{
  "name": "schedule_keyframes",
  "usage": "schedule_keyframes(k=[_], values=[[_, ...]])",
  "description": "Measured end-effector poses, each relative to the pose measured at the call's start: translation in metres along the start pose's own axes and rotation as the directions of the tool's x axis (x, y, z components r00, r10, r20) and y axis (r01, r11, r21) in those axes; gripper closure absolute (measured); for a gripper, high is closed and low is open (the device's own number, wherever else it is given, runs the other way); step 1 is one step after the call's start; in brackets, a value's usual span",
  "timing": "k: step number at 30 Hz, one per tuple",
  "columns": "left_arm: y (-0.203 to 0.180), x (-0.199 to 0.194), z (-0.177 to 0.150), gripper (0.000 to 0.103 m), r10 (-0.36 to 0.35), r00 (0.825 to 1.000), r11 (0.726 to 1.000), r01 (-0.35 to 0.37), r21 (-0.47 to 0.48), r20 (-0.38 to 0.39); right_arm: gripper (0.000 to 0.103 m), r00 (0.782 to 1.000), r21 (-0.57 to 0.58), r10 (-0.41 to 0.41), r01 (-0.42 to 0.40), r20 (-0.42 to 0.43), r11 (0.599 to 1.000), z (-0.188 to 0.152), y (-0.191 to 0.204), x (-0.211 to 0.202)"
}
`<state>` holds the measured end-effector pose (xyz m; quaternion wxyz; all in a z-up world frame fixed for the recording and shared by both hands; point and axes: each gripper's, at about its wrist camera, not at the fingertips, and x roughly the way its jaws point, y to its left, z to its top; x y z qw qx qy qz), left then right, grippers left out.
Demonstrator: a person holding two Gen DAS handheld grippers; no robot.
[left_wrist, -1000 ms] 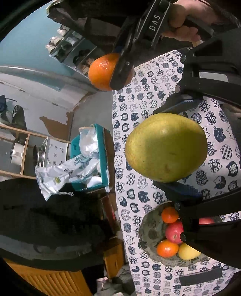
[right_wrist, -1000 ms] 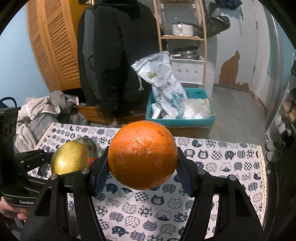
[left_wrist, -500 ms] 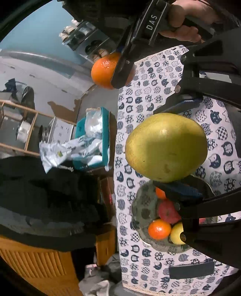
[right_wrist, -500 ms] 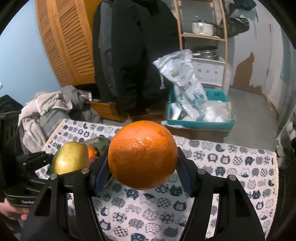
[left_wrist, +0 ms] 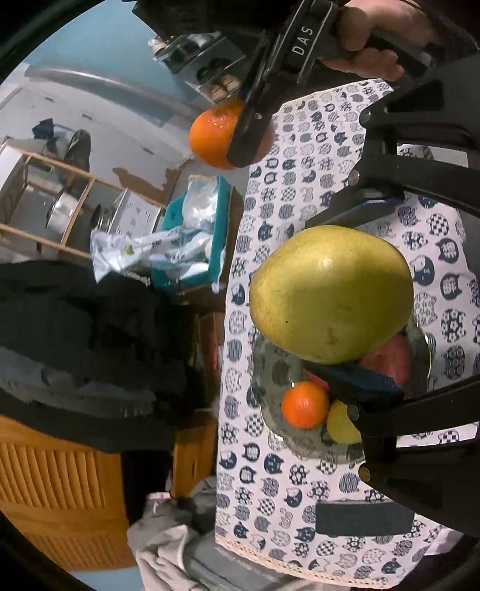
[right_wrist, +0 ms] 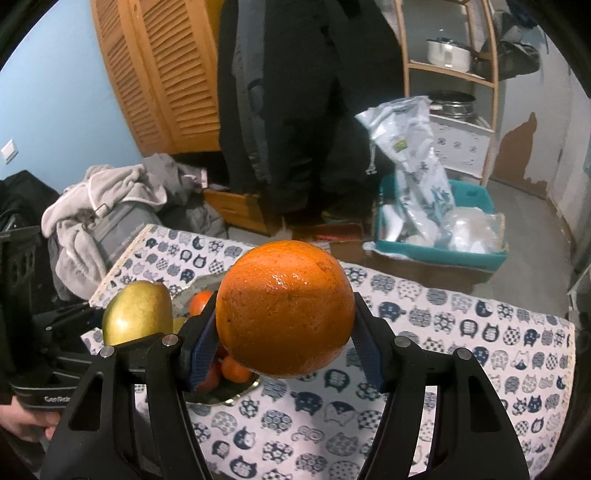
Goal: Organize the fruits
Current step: 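Lower the pear into the bowl and open left gripper while right gripper releases the orange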
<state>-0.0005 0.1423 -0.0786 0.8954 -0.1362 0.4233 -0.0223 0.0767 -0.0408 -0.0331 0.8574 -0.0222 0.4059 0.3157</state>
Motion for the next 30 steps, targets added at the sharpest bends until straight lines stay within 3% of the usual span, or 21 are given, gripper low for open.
schedule_keyframes(k=[15, 30], values=[[0.066, 0.022, -0.007, 0.035, 0.091, 0.995, 0.991, -0.094, -0.097, -0.033, 0.038, 0.992, -0.003, 0.074, -0.075, -0.105, 0.997, 0.006, 0.040, 0.082], [0.098, 0.070, -0.015, 0.035, 0.135, 0.985, 0.977, -0.150, -0.152, -0.105, 0.038, 0.973, 0.020, 0.099, -0.096, -0.209, 0.995, -0.008, 0.042, 0.154]])
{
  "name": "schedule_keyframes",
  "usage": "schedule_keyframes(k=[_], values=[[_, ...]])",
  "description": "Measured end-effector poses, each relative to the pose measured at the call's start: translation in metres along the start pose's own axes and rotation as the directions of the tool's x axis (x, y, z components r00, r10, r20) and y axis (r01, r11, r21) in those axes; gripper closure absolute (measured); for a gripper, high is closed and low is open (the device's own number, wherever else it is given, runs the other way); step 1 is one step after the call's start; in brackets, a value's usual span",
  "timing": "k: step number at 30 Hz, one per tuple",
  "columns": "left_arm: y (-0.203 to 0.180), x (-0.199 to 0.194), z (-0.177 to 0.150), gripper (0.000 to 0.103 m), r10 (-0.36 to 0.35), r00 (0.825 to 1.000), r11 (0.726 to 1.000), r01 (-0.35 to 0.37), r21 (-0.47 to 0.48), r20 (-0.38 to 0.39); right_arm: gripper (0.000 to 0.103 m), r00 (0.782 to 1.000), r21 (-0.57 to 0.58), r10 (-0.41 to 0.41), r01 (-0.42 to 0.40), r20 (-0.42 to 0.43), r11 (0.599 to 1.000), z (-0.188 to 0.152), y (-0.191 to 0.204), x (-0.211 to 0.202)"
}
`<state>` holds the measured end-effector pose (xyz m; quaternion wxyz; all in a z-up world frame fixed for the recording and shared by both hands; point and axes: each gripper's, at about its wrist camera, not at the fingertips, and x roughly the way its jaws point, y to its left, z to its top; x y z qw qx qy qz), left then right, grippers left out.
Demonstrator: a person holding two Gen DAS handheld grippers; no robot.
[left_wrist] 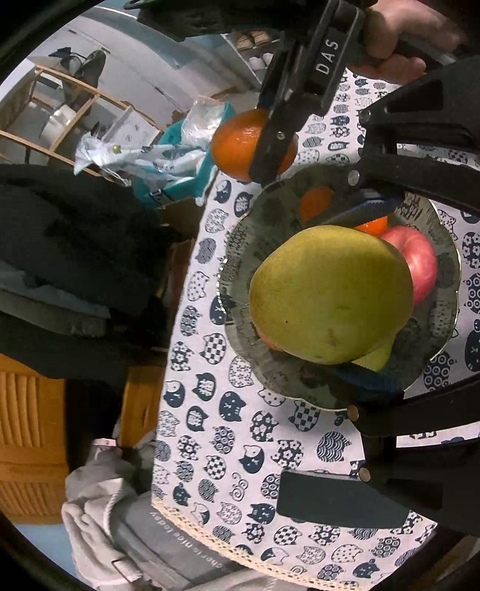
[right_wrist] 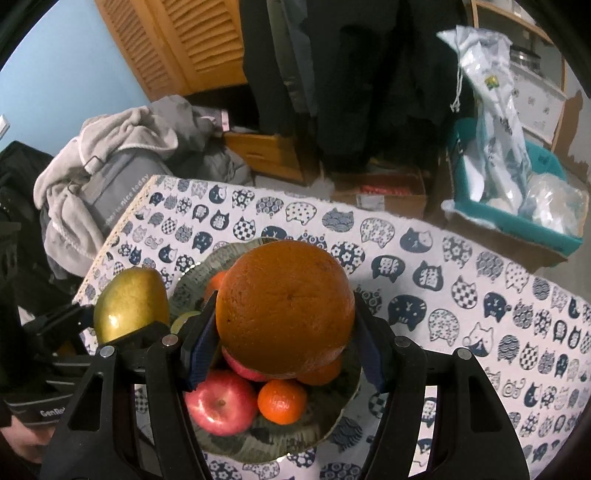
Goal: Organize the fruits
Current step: 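Lower the pear into the bowl and open left gripper while right gripper releases the orange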
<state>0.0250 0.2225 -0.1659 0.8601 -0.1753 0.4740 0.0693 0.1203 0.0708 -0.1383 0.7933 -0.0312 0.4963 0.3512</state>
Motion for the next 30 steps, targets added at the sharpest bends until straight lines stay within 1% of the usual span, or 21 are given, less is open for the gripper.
schedule_keyframes(k=[10, 12, 14, 15, 19, 24, 27, 29, 30], values=[[0.000, 0.037, -0.014, 0.035, 0.005, 0.994, 1.000, -0.006, -0.004, -0.112, 0.038, 0.999, 0.035, 0.020, -0.018, -0.036, 0.999, -0.002, -0.014, 0.023], [-0.001, 0.036, -0.014, 0.035, -0.011, 0.995, 1.000, 0.011, 0.006, -0.099, 0.038, 0.999, 0.035, 0.021, -0.019, -0.042, 0.999, -0.002, -0.015, 0.026], [-0.007, 0.034, -0.012, 0.035, -0.004, 0.996, 0.999, 0.008, 0.038, -0.084, 0.038, 0.998, 0.035, 0.025, -0.024, -0.052, 0.999, -0.002, -0.015, 0.030], [-0.010, 0.031, -0.011, 0.033, 0.012, 0.997, 0.999, -0.008, 0.052, -0.071, 0.038, 0.998, 0.033, 0.026, -0.024, -0.055, 0.999, -0.003, -0.014, 0.032], [-0.016, 0.028, -0.010, 0.031, 0.024, 0.998, 0.997, -0.019, 0.080, -0.057, 0.038, 0.997, 0.025, 0.026, -0.024, -0.071, 0.999, -0.005, -0.012, 0.040], [-0.014, 0.029, -0.011, 0.031, 0.013, 0.998, 0.998, -0.009, 0.067, -0.069, 0.037, 0.994, 0.029, 0.031, -0.028, -0.104, 0.999, -0.009, -0.014, 0.049], [-0.012, 0.030, -0.011, 0.031, 0.015, 0.997, 0.998, -0.011, 0.060, -0.072, 0.035, 0.989, 0.039, 0.038, -0.033, -0.140, 0.999, -0.012, -0.017, 0.056], [-0.012, 0.030, -0.012, 0.031, 0.018, 0.997, 0.998, -0.013, 0.059, -0.074, 0.035, 0.989, 0.043, 0.056, -0.050, -0.140, 0.998, -0.014, -0.017, 0.057], [-0.013, 0.030, -0.012, 0.031, 0.018, 0.997, 0.998, -0.014, 0.059, -0.076, 0.035, 0.989, 0.039, 0.048, -0.043, -0.137, 0.998, -0.014, -0.017, 0.056]])
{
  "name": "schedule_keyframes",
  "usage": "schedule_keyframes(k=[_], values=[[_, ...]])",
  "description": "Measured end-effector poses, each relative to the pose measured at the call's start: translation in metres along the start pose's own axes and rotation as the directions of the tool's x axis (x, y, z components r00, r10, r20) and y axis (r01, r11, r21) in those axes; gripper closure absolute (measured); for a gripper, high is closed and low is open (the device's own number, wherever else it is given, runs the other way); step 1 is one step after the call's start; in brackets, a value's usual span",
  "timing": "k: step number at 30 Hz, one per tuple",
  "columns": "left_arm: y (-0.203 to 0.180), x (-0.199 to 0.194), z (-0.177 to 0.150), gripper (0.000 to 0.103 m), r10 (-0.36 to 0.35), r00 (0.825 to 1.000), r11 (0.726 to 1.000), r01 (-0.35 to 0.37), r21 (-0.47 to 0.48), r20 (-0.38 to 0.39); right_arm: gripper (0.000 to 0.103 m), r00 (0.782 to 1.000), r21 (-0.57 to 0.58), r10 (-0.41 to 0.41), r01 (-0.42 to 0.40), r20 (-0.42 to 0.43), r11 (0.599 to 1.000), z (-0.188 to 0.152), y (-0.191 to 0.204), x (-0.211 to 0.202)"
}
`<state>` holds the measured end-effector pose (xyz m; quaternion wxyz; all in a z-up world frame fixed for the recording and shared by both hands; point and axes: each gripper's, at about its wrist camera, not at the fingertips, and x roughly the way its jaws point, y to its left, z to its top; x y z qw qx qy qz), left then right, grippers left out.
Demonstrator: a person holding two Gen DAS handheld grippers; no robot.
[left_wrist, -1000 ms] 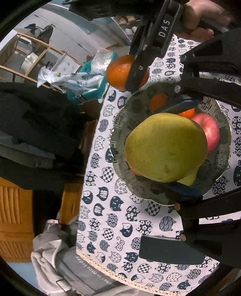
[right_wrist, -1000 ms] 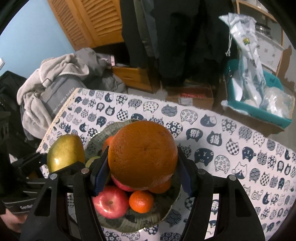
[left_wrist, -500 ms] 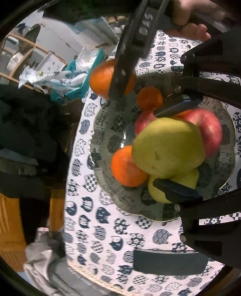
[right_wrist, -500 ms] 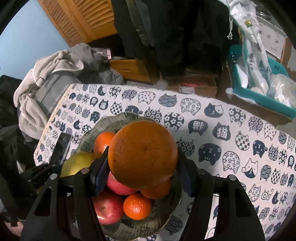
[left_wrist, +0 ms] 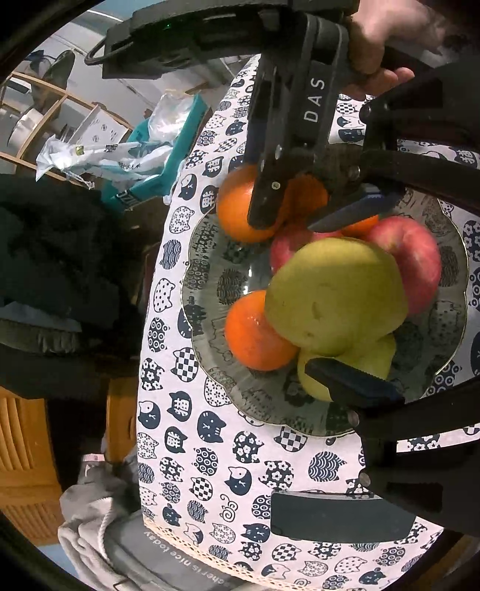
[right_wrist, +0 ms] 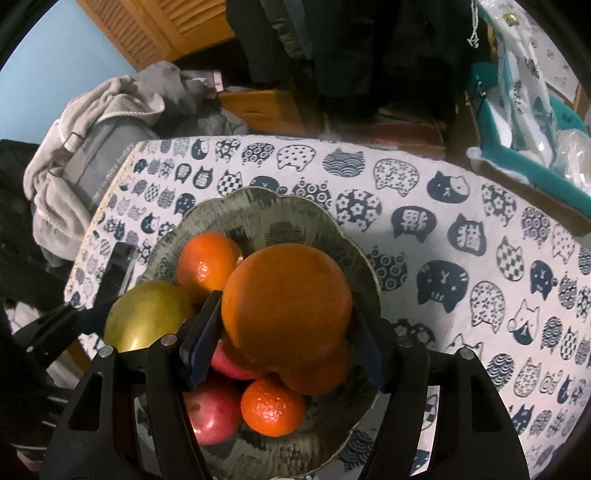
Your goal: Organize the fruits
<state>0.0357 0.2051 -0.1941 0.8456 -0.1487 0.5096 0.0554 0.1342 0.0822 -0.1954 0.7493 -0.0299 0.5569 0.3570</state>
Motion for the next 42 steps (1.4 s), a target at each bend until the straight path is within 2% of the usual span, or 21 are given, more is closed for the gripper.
schedule_keyframes(k=[9, 17, 24, 26, 27, 33, 38, 42], values=[[-0.003, -0.008, 0.001, 0.029, -0.001, 1.000, 1.000, 0.001, 0.002, 0.017, 0.036, 1.000, -0.013, -0.012, 0.013, 0.027, 1.000, 0.000, 0.005, -0.019], [-0.011, -0.041, 0.002, 0.028, -0.014, 0.998, 1.000, 0.013, 0.015, 0.068, 0.034, 0.988, -0.052, -0.086, 0.094, 0.130, 0.994, -0.001, 0.018, -0.069], [-0.025, -0.077, 0.003, 0.027, -0.035, 0.993, 0.998, 0.029, 0.048, 0.116, 0.028, 0.965, -0.058, -0.131, 0.148, 0.227, 0.987, -0.010, 0.029, -0.122], [-0.032, -0.088, 0.003, 0.027, -0.045, 0.990, 0.997, 0.037, 0.065, 0.132, 0.020, 0.956, -0.046, -0.148, 0.165, 0.254, 0.985, -0.013, 0.029, -0.138], [-0.035, -0.094, 0.004, 0.026, -0.051, 0.989, 0.996, 0.041, 0.075, 0.141, 0.019, 0.950, -0.038, -0.154, 0.170, 0.271, 0.985, -0.015, 0.029, -0.146], [-0.057, -0.122, 0.001, 0.022, -0.035, 0.978, 0.989, 0.005, 0.146, 0.205, 0.019, 0.924, -0.028, -0.180, 0.201, 0.338, 0.979, -0.026, 0.033, -0.187], [-0.070, -0.141, -0.003, 0.017, -0.052, 0.974, 0.984, 0.012, 0.179, 0.221, 0.019, 0.908, -0.023, -0.189, 0.212, 0.374, 0.977, -0.038, 0.033, -0.216], [-0.078, -0.156, -0.005, 0.016, -0.058, 0.968, 0.981, 0.011, 0.192, 0.244, 0.019, 0.898, -0.021, -0.199, 0.225, 0.393, 0.974, -0.047, 0.032, -0.236]])
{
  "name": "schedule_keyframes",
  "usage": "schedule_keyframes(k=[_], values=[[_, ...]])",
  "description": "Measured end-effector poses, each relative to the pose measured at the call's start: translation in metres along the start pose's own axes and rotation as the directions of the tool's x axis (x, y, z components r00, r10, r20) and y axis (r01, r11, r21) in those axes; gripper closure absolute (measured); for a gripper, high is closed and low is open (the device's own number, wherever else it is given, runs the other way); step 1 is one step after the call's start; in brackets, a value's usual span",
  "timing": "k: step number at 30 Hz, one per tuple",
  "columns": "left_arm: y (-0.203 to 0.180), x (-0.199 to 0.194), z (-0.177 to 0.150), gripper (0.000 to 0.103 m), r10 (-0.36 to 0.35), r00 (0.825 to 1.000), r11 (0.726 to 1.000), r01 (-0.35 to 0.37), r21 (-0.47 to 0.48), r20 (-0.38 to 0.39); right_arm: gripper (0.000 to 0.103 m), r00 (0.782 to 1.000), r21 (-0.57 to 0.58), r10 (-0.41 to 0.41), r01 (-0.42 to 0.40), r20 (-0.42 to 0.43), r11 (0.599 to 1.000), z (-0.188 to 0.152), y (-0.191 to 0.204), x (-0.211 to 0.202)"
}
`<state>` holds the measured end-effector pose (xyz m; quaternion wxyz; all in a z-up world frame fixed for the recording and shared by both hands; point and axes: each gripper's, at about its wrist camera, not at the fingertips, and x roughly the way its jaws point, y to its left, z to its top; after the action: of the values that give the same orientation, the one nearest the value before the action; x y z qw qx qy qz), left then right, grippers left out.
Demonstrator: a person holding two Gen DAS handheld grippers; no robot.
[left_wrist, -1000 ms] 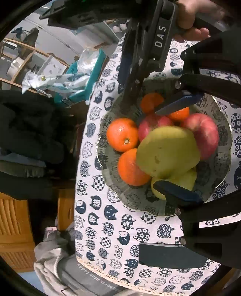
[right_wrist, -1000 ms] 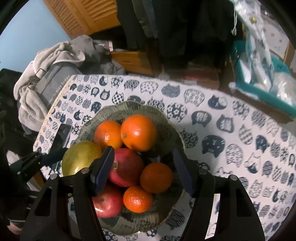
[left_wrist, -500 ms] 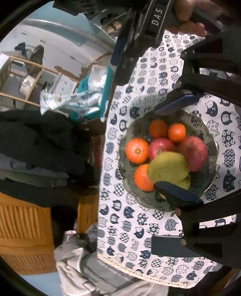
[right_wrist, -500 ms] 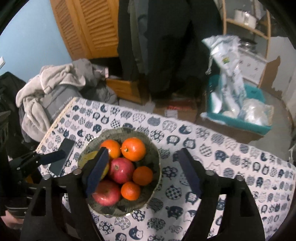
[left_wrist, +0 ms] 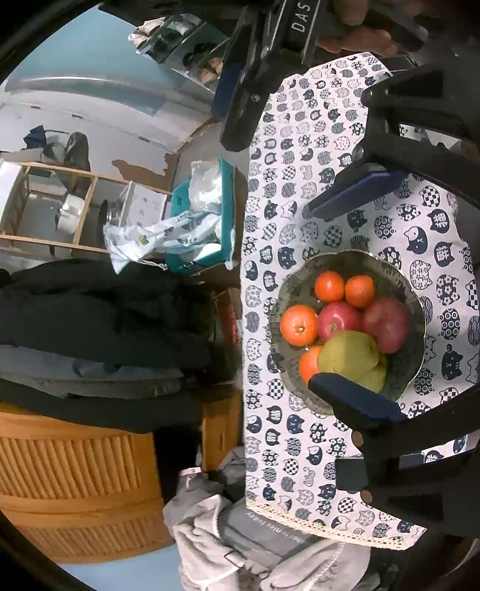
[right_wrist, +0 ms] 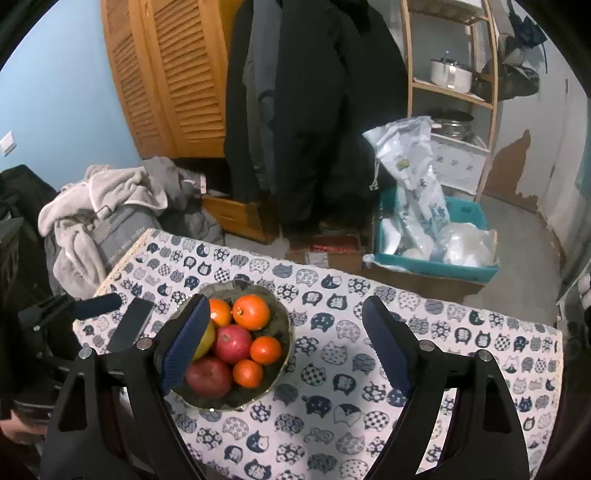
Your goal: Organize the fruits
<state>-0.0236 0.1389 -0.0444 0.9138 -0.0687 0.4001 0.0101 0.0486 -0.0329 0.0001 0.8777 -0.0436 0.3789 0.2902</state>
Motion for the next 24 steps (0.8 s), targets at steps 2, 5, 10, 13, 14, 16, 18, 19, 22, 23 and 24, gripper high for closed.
schedule_keyframes(k=[2, 5, 10, 13, 14, 16, 18, 19, 22, 23, 24], values=[[-0.002, -0.006, 0.002, 0.016, -0.003, 1.000, 1.000, 0.003, -0.006, 0.010, 0.019, 1.000, 0.001, -0.004, 0.004, 0.010, 1.000, -0.001, -0.003, -0.008], [-0.004, -0.014, 0.005, 0.014, -0.008, 0.999, 1.000, 0.008, -0.016, 0.031, 0.019, 1.000, 0.014, -0.004, 0.004, 0.024, 1.000, -0.002, -0.008, -0.019], [-0.014, -0.022, 0.008, 0.010, -0.002, 0.999, 1.000, 0.002, 0.003, 0.045, 0.019, 0.999, 0.038, -0.004, 0.002, 0.045, 0.999, -0.004, -0.018, -0.037], [-0.022, -0.023, 0.009, 0.009, -0.010, 0.999, 1.000, 0.009, 0.016, 0.037, 0.019, 0.998, 0.033, -0.025, 0.023, 0.060, 0.999, -0.005, -0.022, -0.046], [-0.025, -0.023, 0.009, 0.009, -0.014, 0.999, 1.000, 0.013, 0.019, 0.034, 0.019, 0.997, 0.031, -0.032, 0.030, 0.067, 0.999, -0.006, -0.023, -0.049], [-0.030, -0.023, 0.009, 0.009, -0.020, 0.999, 0.999, 0.019, 0.028, 0.030, 0.019, 0.997, 0.032, -0.036, 0.034, 0.071, 0.999, -0.007, -0.026, -0.053], [-0.036, -0.023, 0.011, 0.009, -0.018, 0.999, 0.999, 0.017, 0.040, 0.026, 0.019, 0.997, 0.035, -0.034, 0.031, 0.074, 0.999, -0.008, -0.028, -0.055], [-0.038, -0.024, 0.011, 0.008, -0.019, 0.999, 0.999, 0.018, 0.043, 0.027, 0.019, 0.997, 0.036, -0.033, 0.031, 0.075, 0.999, -0.009, -0.030, -0.057], [-0.043, -0.024, 0.012, 0.004, -0.023, 0.999, 0.999, 0.021, 0.050, 0.030, 0.018, 0.997, 0.041, -0.033, 0.030, 0.077, 0.999, -0.010, -0.034, -0.058], [-0.044, -0.025, 0.012, 0.004, -0.023, 0.999, 0.998, 0.021, 0.052, 0.031, 0.018, 0.997, 0.043, -0.034, 0.031, 0.076, 0.999, -0.009, -0.034, -0.057], [-0.045, -0.025, 0.012, 0.004, -0.022, 0.999, 0.998, 0.020, 0.055, 0.034, 0.018, 0.997, 0.046, -0.034, 0.031, 0.075, 0.998, -0.010, -0.036, -0.058]])
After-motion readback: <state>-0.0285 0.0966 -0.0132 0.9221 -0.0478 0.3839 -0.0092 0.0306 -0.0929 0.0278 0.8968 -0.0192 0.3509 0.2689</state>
